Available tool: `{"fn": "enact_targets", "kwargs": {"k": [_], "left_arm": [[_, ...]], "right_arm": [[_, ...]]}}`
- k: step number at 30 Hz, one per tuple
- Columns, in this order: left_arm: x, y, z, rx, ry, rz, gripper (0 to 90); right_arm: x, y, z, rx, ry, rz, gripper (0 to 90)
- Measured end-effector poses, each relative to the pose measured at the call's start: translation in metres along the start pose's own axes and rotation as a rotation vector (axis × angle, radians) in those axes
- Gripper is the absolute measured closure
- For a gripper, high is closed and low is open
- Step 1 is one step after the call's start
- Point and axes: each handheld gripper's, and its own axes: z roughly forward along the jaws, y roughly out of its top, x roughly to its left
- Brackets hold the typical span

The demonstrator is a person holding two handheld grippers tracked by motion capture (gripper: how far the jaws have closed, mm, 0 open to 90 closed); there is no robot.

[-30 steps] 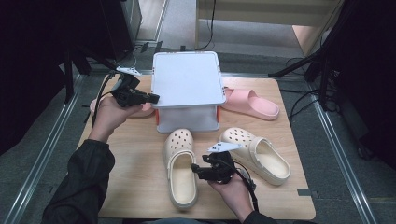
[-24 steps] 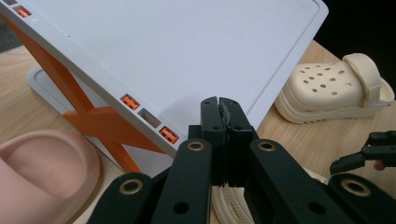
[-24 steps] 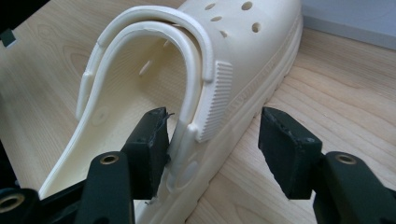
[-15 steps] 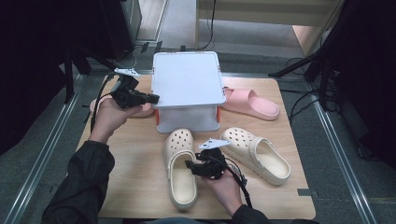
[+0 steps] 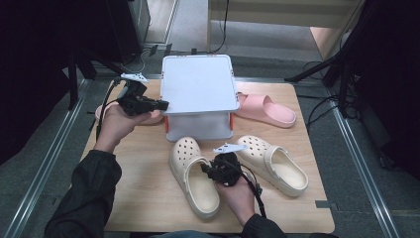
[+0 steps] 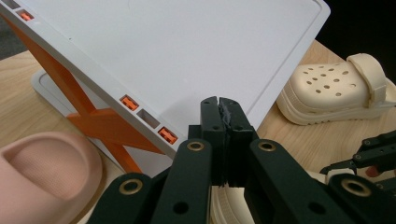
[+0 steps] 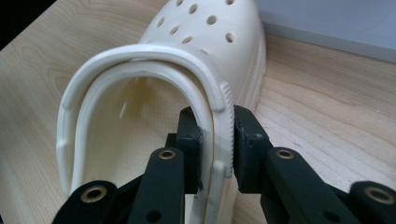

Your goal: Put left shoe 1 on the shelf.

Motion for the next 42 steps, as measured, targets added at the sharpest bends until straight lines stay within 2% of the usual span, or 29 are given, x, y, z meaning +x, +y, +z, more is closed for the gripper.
{"fn": "enact_targets", "kwargs": {"k": [5, 8, 14, 22, 27, 31, 33, 36, 42], "left_arm": [[0.001, 0.000, 0.000, -0.007, -0.005, -0.005, 89.4], [0.000, 0.000, 0.000, -0.006, -0.001, -0.005, 89.4], [0.000, 0.000, 0.000, 0.001, -0.009, -0.016, 89.0], [0.000, 0.000, 0.000, 0.000, -0.010, -0.015, 89.1], [0.000, 0.000, 0.000, 0.000, -0.011, -0.013, 89.1], [0.000, -0.001, 0.000, -0.002, -0.012, -0.011, 89.1], [0.000, -0.001, 0.000, -0.002, -0.014, -0.010, 89.1], [0.000, -0.001, 0.000, 0.000, -0.010, -0.008, 89.1], [0.000, -0.001, 0.000, -0.001, -0.008, -0.011, 89.1]], "right_arm": [[-0.004, 0.009, -0.003, 0.009, -0.004, 0.002, 77.6], [-0.007, 0.017, -0.005, -0.002, 0.001, 0.015, 77.8], [-0.014, 0.034, -0.007, -0.034, -0.020, 0.013, 77.8], [-0.026, 0.062, 0.006, -0.065, -0.061, 0.019, 77.6], [-0.028, 0.074, 0.017, -0.088, -0.109, 0.001, 77.5], [-0.033, 0.077, 0.031, -0.078, -0.138, 0.026, 77.4], [-0.034, 0.076, 0.036, -0.082, -0.131, 0.043, 77.1], [-0.032, 0.073, 0.039, -0.096, -0.149, 0.027, 76.3], [-0.034, 0.069, 0.040, -0.101, -0.128, 0.047, 72.9]]}}
